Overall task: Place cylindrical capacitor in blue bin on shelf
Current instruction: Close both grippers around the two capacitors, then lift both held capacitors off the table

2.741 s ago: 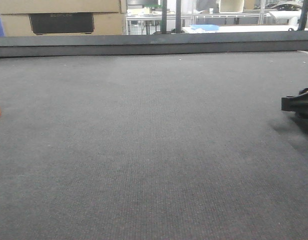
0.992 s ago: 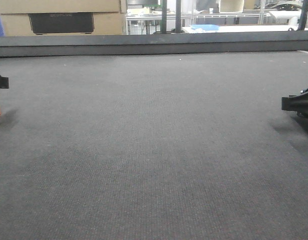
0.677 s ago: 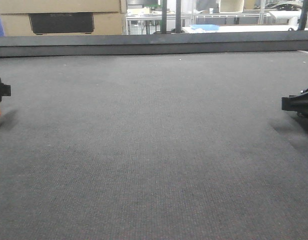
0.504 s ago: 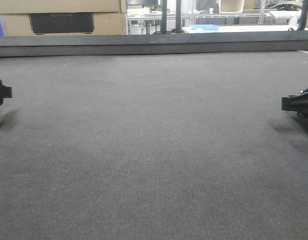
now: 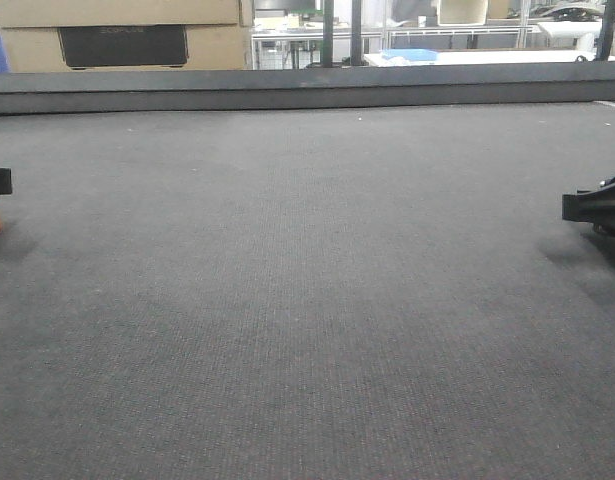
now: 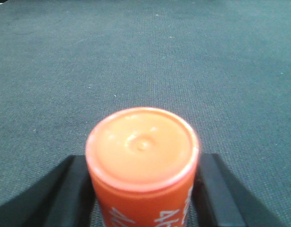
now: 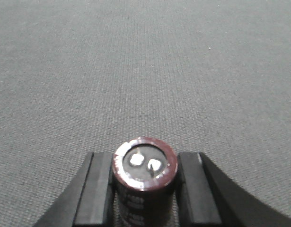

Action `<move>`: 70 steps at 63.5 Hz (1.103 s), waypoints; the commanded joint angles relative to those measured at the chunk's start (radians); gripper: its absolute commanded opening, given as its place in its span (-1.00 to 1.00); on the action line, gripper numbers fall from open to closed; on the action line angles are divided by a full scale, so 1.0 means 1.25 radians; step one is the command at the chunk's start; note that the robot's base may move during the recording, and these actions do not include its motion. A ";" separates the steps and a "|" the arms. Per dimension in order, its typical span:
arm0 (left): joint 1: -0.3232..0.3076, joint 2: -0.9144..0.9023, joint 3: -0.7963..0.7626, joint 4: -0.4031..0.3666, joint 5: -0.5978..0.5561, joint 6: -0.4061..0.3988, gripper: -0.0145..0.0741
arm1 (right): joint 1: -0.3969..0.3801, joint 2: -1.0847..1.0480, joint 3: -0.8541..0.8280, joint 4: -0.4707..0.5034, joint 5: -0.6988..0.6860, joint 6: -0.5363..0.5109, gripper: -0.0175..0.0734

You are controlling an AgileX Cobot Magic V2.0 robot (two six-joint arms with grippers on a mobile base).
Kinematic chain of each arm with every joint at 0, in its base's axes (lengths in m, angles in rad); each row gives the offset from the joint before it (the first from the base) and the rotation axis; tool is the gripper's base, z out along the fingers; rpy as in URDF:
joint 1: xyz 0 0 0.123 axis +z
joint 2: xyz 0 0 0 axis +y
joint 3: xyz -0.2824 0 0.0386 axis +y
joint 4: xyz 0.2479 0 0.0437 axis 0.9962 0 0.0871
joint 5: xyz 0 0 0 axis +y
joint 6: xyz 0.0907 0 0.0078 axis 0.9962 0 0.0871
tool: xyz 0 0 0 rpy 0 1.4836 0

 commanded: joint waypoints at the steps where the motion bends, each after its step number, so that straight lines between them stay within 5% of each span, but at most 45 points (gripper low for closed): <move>1: -0.004 0.000 -0.002 0.000 -0.021 -0.010 -0.63 | 0.000 0.002 -0.003 0.004 -0.026 0.000 -0.85; 5: -0.004 0.000 -0.002 0.000 -0.021 -0.010 -0.91 | 0.000 0.002 -0.003 0.004 -0.026 0.000 -0.96; 32: -0.004 -0.063 -0.006 0.014 0.024 -0.010 -0.92 | 0.000 -0.030 -0.003 0.004 -0.019 0.000 -0.97; 45: -0.004 -0.195 -0.083 0.016 0.307 -0.010 -0.92 | 0.000 -0.143 -0.021 0.004 0.150 0.000 -0.97; 70: -0.004 -0.410 -0.307 0.016 0.774 -0.010 -0.92 | 0.000 -0.428 -0.253 0.002 0.726 0.000 -0.97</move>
